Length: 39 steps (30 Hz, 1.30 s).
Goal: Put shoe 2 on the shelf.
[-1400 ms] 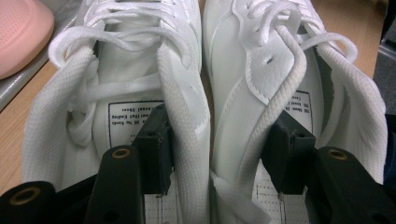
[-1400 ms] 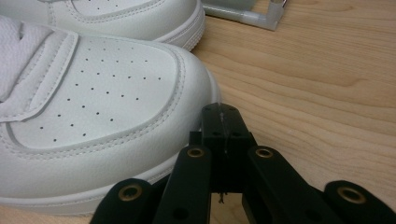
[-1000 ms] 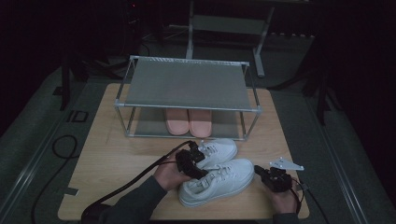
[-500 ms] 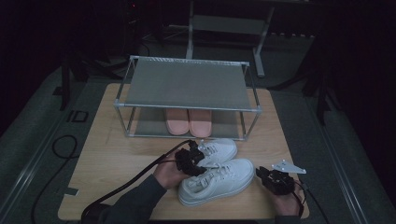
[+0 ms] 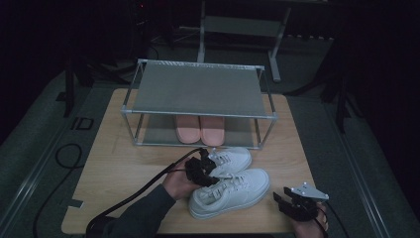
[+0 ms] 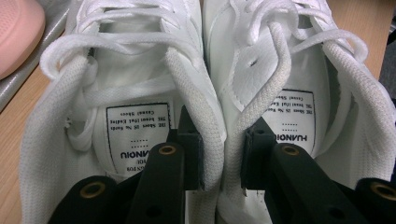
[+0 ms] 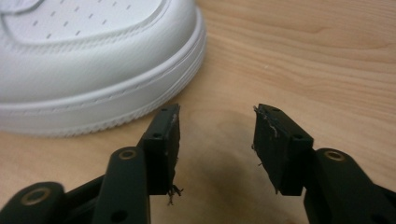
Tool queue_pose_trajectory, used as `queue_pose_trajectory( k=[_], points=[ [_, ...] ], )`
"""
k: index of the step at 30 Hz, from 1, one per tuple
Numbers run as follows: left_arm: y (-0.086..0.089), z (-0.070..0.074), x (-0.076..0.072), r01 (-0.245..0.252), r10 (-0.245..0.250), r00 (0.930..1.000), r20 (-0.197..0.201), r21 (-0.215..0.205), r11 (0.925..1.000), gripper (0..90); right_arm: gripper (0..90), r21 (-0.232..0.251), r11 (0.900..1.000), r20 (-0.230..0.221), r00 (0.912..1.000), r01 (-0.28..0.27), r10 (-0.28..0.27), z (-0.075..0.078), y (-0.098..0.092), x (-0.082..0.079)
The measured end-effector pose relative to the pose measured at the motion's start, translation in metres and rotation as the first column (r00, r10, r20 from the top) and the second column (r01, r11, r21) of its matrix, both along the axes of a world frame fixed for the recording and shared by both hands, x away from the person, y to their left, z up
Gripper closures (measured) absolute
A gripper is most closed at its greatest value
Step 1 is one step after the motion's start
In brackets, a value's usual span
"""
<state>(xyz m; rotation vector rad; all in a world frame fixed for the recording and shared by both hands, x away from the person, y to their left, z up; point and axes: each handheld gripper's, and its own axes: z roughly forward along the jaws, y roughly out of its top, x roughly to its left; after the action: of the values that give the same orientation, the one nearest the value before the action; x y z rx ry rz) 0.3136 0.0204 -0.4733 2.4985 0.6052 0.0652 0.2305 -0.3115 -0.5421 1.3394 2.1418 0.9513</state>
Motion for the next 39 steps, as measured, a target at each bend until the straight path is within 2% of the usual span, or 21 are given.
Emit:
queue_pose_trajectory(
  k=[5,7,14,18,23,27,32,39],
  points=[
    [0.000,0.001,0.000,0.005,-0.005,1.0000,0.008,-0.008,1.0000,75.1,45.5,-0.006,1.000,0.009,0.9999,-0.013,0.013,-0.001,0.002,-0.007],
    [0.001,0.001,0.002,0.002,-0.002,1.0000,0.002,-0.023,0.9997,75.4,45.2,-0.002,1.000,0.011,0.9999,-0.010,0.010,-0.002,0.001,-0.008],
    [0.000,0.006,0.003,0.002,-0.002,0.9999,0.011,-0.030,0.9995,76.5,45.0,0.015,1.000,0.006,1.0000,0.005,-0.005,-0.003,-0.005,-0.013],
    [0.002,0.011,0.007,-0.002,0.002,1.0000,-0.007,-0.047,0.9989,76.9,44.8,0.015,1.000,0.004,1.0000,0.003,-0.003,-0.004,-0.005,-0.016],
    [0.004,0.016,0.012,-0.008,0.008,0.9999,-0.007,-0.041,0.9991,76.8,44.9,0.017,1.000,0.003,1.0000,-0.003,0.003,-0.005,-0.005,-0.017],
    [0.002,0.021,0.013,0.003,-0.003,0.9999,0.010,-0.027,0.9996,76.8,45.0,0.019,1.000,0.005,1.0000,-0.005,0.005,-0.005,-0.005,-0.017],
    [0.000,0.027,0.015,0.015,-0.014,0.9999,0.008,-0.050,0.9987,76.8,44.9,0.025,1.000,0.007,1.0000,-0.006,0.006,-0.005,-0.006,-0.017],
    [-0.008,0.036,0.019,0.046,-0.046,0.9989,0.010,-0.048,0.9978,76.8,45.0,0.026,1.000,0.008,0.9999,-0.009,0.008,-0.006,-0.005,-0.016]
  ],
)
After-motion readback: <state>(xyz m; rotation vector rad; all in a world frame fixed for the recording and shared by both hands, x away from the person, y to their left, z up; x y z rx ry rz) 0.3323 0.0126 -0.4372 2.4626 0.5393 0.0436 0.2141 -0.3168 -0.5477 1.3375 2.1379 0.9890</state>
